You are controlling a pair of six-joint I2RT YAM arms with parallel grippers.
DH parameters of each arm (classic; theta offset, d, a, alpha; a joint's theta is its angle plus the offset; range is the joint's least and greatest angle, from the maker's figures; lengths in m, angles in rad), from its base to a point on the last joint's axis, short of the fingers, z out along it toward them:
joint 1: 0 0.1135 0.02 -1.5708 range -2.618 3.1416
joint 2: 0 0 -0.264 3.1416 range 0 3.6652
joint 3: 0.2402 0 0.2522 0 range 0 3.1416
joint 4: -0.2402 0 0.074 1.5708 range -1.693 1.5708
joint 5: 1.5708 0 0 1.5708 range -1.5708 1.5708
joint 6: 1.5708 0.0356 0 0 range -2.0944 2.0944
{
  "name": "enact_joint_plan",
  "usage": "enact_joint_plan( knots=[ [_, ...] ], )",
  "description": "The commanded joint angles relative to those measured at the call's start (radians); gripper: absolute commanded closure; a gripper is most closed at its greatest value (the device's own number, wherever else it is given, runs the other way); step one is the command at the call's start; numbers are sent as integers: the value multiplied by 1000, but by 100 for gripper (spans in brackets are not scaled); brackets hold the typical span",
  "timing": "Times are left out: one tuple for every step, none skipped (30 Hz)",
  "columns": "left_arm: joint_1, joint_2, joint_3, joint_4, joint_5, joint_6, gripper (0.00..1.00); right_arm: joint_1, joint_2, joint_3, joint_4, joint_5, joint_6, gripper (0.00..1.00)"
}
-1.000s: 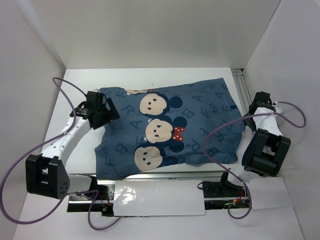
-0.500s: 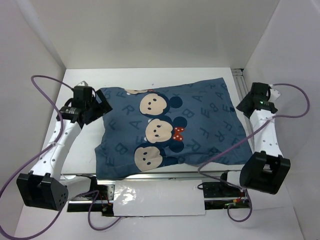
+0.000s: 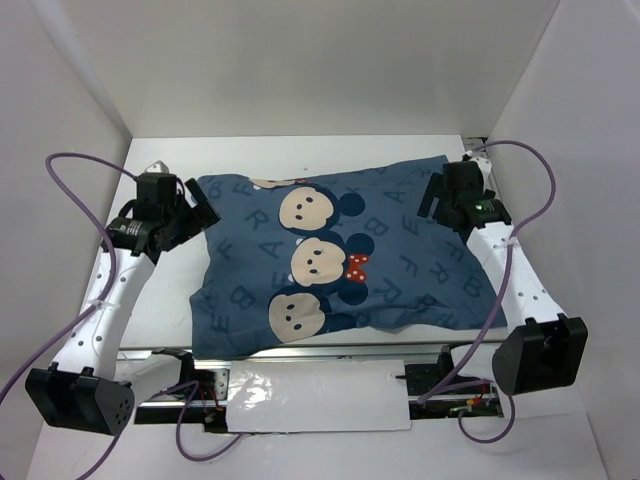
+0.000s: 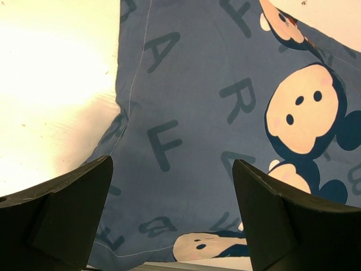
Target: Put the pillow into the pillowcase
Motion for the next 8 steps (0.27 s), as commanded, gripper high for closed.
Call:
enact_joint_plan(
  knots=[
    [5, -29, 45, -16, -29, -7, 0, 32, -41, 48, 66, 68, -16, 0],
    [5, -29, 45, -16, -29, -7, 0, 33, -41, 48, 66, 68, -16, 0],
    [5, -29, 54, -16, -29, -7, 0, 43, -41, 48, 66, 79, -16, 0],
    [5, -29, 54, -16, -29, -7, 0, 43, -41, 48, 66, 79, -16, 0],
    [5, -29, 54, -16, -29, -7, 0, 52, -41, 48, 66, 79, -16, 0],
    [5, -29, 54, -16, -29, -7, 0, 53, -41, 48, 66, 79, -16, 0],
    [5, -29, 54, -16, -29, -7, 0, 63, -32, 48, 66, 93, -16, 0],
    [5, -29, 54, -16, -29, -7, 0, 63, -32, 48, 66, 93, -16, 0]
  ],
)
